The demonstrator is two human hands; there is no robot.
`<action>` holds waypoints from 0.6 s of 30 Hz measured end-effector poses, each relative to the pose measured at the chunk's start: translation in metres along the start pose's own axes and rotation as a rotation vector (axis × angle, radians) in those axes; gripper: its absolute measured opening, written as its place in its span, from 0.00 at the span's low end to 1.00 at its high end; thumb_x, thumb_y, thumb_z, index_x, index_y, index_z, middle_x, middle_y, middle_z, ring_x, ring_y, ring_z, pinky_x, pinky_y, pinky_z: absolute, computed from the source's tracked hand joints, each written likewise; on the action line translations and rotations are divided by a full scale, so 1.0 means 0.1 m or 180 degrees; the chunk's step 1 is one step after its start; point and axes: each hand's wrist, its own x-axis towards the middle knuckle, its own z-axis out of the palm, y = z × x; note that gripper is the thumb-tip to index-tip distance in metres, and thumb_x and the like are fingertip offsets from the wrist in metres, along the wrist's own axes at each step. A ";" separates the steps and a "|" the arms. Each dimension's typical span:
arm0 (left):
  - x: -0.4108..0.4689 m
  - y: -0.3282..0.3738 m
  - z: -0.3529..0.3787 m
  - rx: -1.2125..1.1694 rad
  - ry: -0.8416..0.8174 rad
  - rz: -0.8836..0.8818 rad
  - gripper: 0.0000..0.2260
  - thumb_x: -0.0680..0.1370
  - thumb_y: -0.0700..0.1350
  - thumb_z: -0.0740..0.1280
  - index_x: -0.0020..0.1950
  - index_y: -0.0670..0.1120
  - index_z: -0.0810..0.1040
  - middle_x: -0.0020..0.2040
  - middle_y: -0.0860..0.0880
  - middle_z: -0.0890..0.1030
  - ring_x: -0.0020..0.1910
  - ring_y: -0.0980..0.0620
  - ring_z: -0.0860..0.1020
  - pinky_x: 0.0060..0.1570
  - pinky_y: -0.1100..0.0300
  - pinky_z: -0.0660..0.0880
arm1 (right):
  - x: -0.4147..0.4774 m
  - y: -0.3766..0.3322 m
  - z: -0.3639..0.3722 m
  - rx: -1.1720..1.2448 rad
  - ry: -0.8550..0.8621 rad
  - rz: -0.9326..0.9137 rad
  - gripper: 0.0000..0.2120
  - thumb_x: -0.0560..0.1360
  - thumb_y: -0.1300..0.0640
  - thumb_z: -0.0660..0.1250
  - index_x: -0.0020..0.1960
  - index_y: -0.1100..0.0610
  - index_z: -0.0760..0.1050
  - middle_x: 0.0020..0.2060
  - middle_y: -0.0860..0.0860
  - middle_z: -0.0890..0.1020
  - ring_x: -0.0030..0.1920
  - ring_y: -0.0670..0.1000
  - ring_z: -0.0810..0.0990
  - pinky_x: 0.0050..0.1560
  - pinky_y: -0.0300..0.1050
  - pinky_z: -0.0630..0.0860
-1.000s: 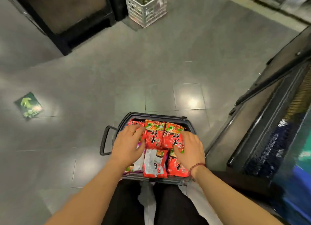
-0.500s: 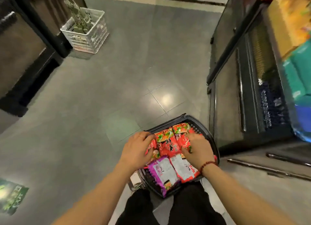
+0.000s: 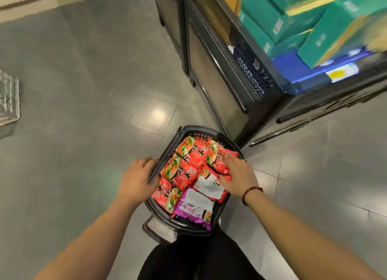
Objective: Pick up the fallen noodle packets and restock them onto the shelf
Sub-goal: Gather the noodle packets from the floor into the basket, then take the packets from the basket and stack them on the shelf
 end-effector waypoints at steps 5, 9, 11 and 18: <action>0.43 -0.20 0.03 -0.0129 -0.0305 -0.0067 0.21 0.77 0.49 0.68 0.69 0.45 0.74 0.67 0.44 0.75 0.68 0.43 0.70 0.62 0.49 0.71 | 0.01 0.11 0.16 0.0498 0.0085 0.0574 0.25 0.74 0.49 0.66 0.70 0.53 0.69 0.67 0.52 0.72 0.67 0.55 0.69 0.67 0.50 0.67; 0.94 -0.39 0.24 -0.0181 -0.0511 -0.0080 0.22 0.77 0.50 0.67 0.70 0.46 0.72 0.67 0.45 0.74 0.67 0.44 0.69 0.63 0.50 0.69 | 0.03 0.21 0.48 0.0996 0.0195 0.1294 0.25 0.76 0.50 0.67 0.70 0.55 0.68 0.68 0.54 0.71 0.67 0.56 0.68 0.67 0.48 0.65; 1.17 -0.48 0.44 -0.0346 -0.0655 -0.0177 0.22 0.77 0.51 0.67 0.70 0.47 0.71 0.67 0.44 0.74 0.67 0.43 0.69 0.63 0.49 0.69 | 0.05 0.26 0.69 0.1229 0.0339 0.1751 0.24 0.76 0.51 0.67 0.69 0.56 0.69 0.67 0.55 0.72 0.66 0.57 0.69 0.64 0.46 0.66; 1.63 -0.92 1.36 -0.0529 -0.0954 -0.0406 0.25 0.78 0.53 0.67 0.73 0.46 0.69 0.70 0.41 0.71 0.70 0.41 0.68 0.68 0.47 0.66 | 0.30 0.39 1.72 0.2233 0.0812 0.2915 0.23 0.77 0.53 0.67 0.69 0.61 0.70 0.66 0.59 0.73 0.65 0.58 0.72 0.64 0.45 0.67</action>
